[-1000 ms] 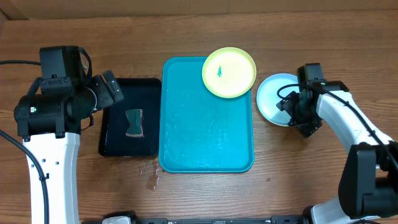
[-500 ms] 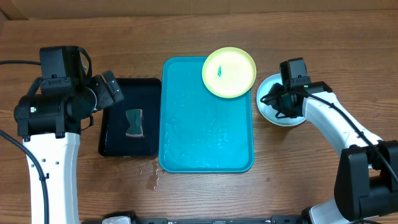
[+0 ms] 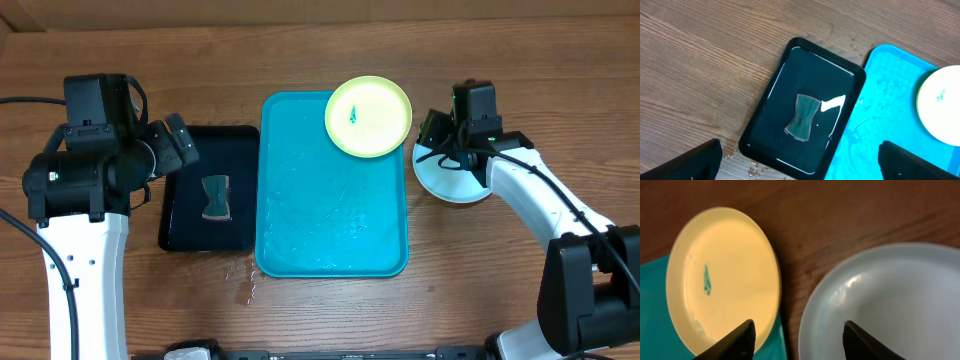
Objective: Clean dirty plates on tray and stack at the side
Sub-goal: 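Release the stacked plates and move the right gripper to the stained yellow plate, then grip the stained yellow plate rim and drag it onto the teal tray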
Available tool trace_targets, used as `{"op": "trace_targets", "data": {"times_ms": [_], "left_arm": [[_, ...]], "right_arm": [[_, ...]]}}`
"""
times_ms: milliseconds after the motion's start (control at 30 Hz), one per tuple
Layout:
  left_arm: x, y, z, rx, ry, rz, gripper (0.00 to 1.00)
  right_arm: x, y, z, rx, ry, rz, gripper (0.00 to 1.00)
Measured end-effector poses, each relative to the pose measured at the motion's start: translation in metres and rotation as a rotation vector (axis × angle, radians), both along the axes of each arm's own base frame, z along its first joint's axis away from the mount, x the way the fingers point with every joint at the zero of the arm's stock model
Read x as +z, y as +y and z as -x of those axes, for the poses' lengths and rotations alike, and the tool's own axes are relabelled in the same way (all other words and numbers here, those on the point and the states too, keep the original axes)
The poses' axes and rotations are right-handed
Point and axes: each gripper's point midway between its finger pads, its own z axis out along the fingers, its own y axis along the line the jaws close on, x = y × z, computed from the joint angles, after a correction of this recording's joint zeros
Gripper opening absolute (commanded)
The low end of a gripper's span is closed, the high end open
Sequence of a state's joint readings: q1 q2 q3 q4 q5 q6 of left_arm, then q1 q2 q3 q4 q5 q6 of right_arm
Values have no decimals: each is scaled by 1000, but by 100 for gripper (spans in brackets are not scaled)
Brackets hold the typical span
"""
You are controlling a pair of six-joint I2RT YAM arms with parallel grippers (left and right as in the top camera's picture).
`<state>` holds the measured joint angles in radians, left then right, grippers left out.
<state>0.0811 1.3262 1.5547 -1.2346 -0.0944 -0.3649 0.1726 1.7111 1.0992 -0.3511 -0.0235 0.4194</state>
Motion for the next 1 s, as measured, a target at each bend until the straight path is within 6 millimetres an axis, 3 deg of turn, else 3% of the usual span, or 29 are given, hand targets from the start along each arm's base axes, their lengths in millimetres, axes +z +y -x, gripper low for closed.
{"op": "trace_targets", "data": {"times_ms": [333,467,633,1000], "left_arm": [[0,0,0,0,0,0,99],[0,0,0,0,0,0,100],[0,0,0,0,0,0,100],[0,0,0,0,0,0,100]], "right_arm": [[30,7,-36,49,-202,7,59],[21,9,-44,57,-216,13,60],[-5,16,-49,90,-194,33,58],[-13,42,-61,158,-261,62,54]]}}
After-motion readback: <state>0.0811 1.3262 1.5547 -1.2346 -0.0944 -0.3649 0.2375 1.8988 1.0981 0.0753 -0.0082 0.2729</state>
